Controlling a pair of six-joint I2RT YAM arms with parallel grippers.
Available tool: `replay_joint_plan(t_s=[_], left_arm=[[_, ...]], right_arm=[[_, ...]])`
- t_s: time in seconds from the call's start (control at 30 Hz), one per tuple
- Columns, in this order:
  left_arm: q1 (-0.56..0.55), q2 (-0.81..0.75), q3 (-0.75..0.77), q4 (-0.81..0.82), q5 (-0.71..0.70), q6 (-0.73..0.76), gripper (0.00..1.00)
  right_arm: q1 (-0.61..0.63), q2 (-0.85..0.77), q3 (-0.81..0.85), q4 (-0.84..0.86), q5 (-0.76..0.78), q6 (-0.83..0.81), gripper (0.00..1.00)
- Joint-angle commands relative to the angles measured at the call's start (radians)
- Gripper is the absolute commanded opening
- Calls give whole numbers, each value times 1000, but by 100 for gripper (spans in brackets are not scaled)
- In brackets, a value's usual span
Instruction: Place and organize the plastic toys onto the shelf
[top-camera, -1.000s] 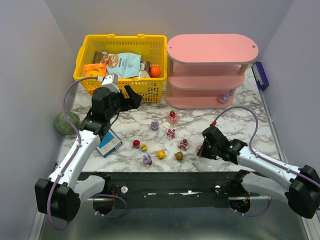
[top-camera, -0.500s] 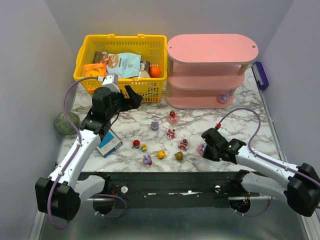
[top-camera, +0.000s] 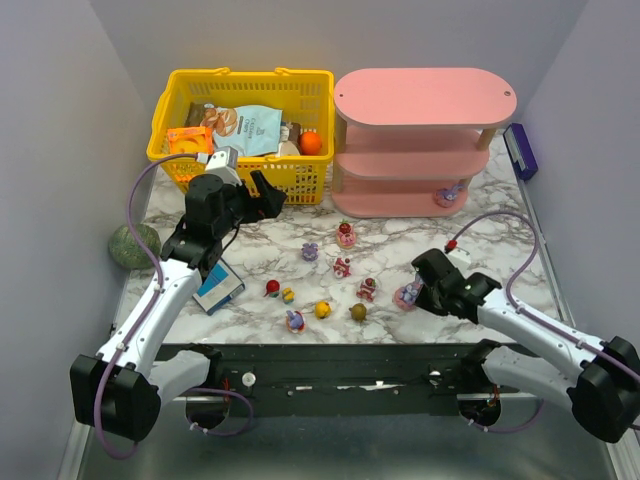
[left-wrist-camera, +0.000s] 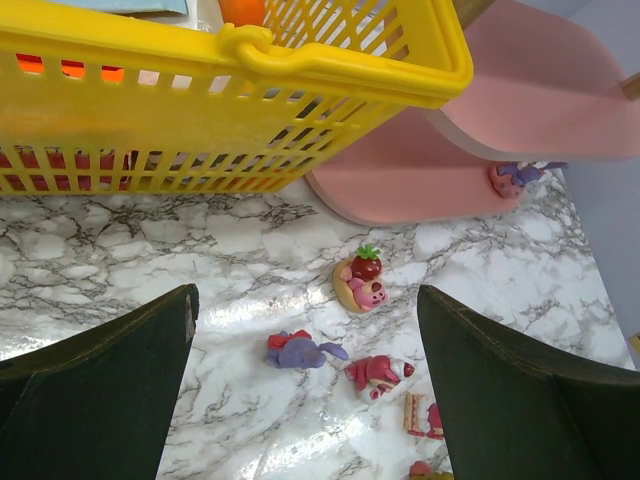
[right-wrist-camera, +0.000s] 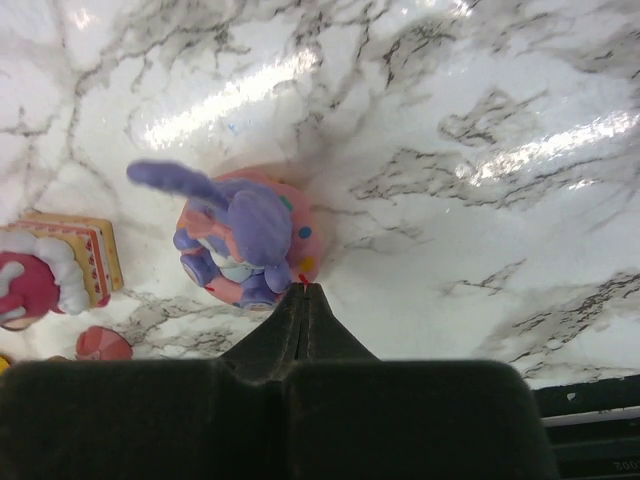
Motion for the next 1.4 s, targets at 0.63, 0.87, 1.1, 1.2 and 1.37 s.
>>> replay_joint_plan(t_s=[0.63,0.87,1.1,1.2,1.37], left_arm=[[-10,-7,30,-30,-11,24,99],[-10,-7,27,-31,-17,29,99],[-10,-5,27,-36,-31,37,99],[-10,-5,30,-39,-37,41,99],[-10,-5,35,-43,-48,46,99]], right_arm=[[-223,209,172,249,1,-298,1],[-237,264,224,346,-106,-409,1],[-244,249,297,269,-83,-371,7],[-246,229,362,143,-48,-297,28],[-246,233,488,-96,-75,-196,61]])
